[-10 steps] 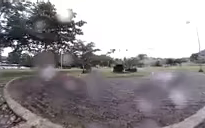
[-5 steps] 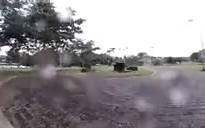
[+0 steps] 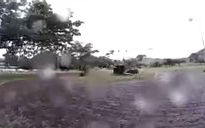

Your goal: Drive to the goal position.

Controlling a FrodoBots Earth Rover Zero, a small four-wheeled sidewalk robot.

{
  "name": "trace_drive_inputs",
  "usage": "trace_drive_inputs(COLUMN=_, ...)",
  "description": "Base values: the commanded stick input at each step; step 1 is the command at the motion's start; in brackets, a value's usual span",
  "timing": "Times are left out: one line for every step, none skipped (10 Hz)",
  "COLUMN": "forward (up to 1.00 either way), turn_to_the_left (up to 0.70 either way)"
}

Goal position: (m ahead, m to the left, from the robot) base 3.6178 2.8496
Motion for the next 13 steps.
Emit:
trace_drive_inputs(forward=0.70, turn_to_the_left=0.00)
trace_drive_inputs(forward=0.70, turn_to_the_left=0.15)
trace_drive_inputs(forward=0.70, turn_to_the_left=0.29)
trace_drive_inputs(forward=0.70, turn_to_the_left=0.35)
trace_drive_inputs(forward=0.70, turn_to_the_left=0.35)
trace_drive_inputs(forward=0.70, turn_to_the_left=0.35)
trace_drive_inputs(forward=0.70, turn_to_the_left=0.35)
trace_drive_inputs(forward=0.70, turn_to_the_left=0.35)
trace_drive_inputs(forward=0.70, turn_to_the_left=0.35)
trace_drive_inputs(forward=0.70, turn_to_the_left=0.35)
trace_drive_inputs(forward=0.70, turn_to_the_left=0.35)
trace_drive_inputs(forward=0.70, turn_to_the_left=0.35)
trace_drive_inputs(forward=0.70, turn_to_the_left=0.35)
